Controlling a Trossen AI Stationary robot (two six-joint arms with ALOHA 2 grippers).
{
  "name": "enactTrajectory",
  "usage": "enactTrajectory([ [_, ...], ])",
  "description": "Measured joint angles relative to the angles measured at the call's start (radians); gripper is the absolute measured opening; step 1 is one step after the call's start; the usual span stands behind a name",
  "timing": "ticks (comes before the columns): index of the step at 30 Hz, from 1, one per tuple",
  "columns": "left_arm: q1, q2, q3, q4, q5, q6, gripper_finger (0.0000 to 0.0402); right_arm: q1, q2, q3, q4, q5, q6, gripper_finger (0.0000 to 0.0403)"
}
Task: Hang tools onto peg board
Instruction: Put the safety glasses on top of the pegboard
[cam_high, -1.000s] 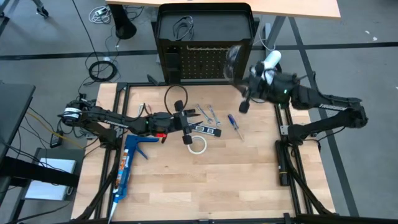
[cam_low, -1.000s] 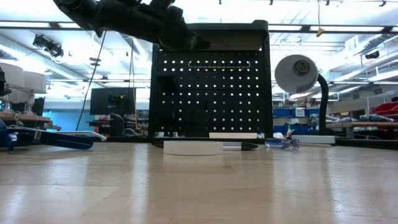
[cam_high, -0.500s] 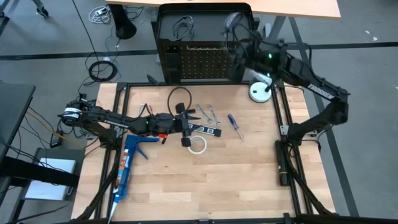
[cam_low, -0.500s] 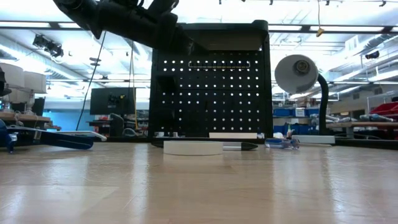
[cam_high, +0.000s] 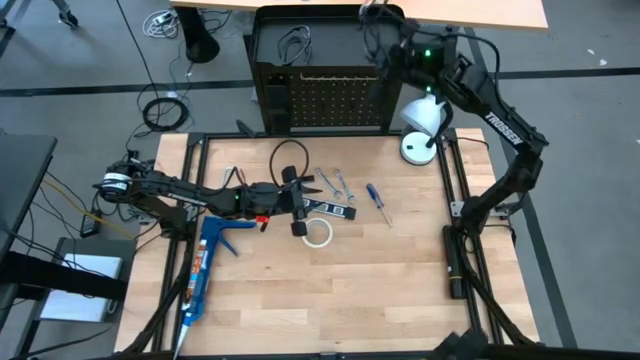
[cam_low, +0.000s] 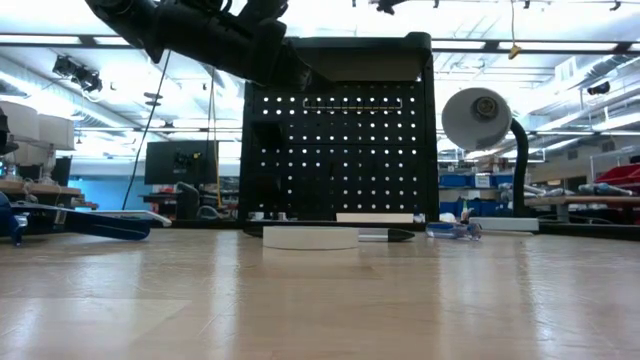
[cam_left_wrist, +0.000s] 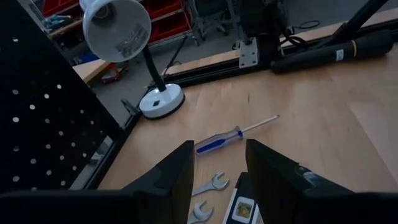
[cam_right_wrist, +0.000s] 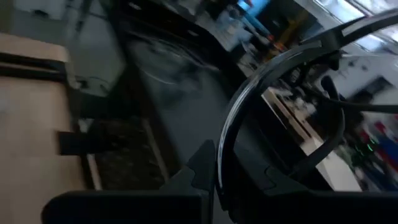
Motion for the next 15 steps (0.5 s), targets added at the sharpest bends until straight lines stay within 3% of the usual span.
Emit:
enactTrajectory([
  [3, -0.001, 0.000, 0.000, -0.001, 0.000, 0.000, 0.0152, -0.050, 0.002, -0.001, -0.016, -0.012, 0.027, 0.0040],
  [8, -0.001, 0.000, 0.000, 0.001, 0.000, 0.000, 0.0152, -0.105, 0.004, -0.001, -0.011, -0.136, 0.059, 0.0040],
  [15, -0.001, 0.000, 0.000, 0.000, 0.000, 0.000, 0.0152, -0.150, 0.007, -0.002, -0.019, -0.151, 0.129, 0.0041],
])
